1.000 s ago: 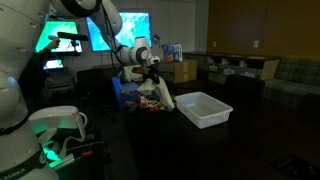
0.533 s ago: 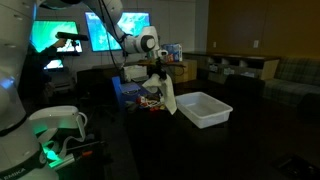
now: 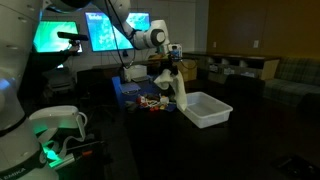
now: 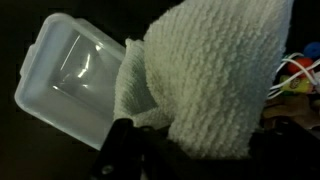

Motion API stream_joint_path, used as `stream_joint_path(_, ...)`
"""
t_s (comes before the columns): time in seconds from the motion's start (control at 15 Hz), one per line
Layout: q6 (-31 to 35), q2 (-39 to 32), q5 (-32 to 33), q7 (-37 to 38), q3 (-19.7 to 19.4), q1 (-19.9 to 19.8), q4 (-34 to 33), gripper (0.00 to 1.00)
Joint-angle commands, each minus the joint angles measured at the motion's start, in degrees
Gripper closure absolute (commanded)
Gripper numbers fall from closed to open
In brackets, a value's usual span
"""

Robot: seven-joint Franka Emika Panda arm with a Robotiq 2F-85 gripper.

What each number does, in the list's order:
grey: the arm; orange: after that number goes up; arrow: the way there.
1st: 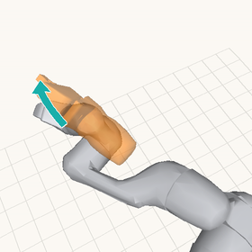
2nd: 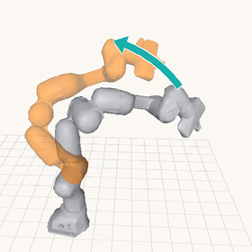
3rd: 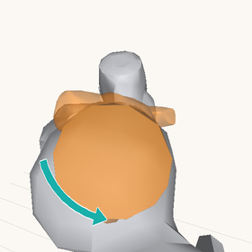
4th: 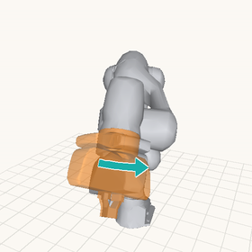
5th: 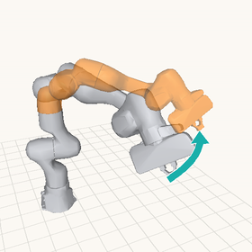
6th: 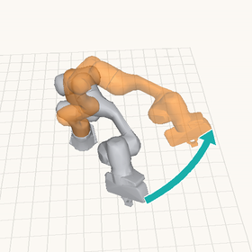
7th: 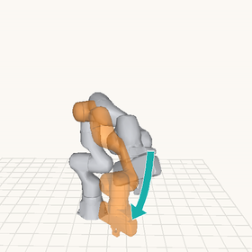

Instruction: Use the cloth to push the objects on the table to the left, then put it in the box

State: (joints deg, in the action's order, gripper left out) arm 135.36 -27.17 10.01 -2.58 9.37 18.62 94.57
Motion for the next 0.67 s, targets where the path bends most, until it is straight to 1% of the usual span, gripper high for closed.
stream_joint_path(0.0,1.69,-7.29,3.04,0.98,-1.8,0.6,-10.01,1.0)
stream_joint_path(0.2,3.24,-13.32,4.44,2.74,-4.14,1.01,-17.17,1.0)
stream_joint_path(0.47,5.4,-21.53,6.63,7.64,-9.06,2.4,-26.14,0.98)
stream_joint_path(0.6,5.02,-25.44,7.03,9.85,-11.12,2.67,-30.39,1.0)
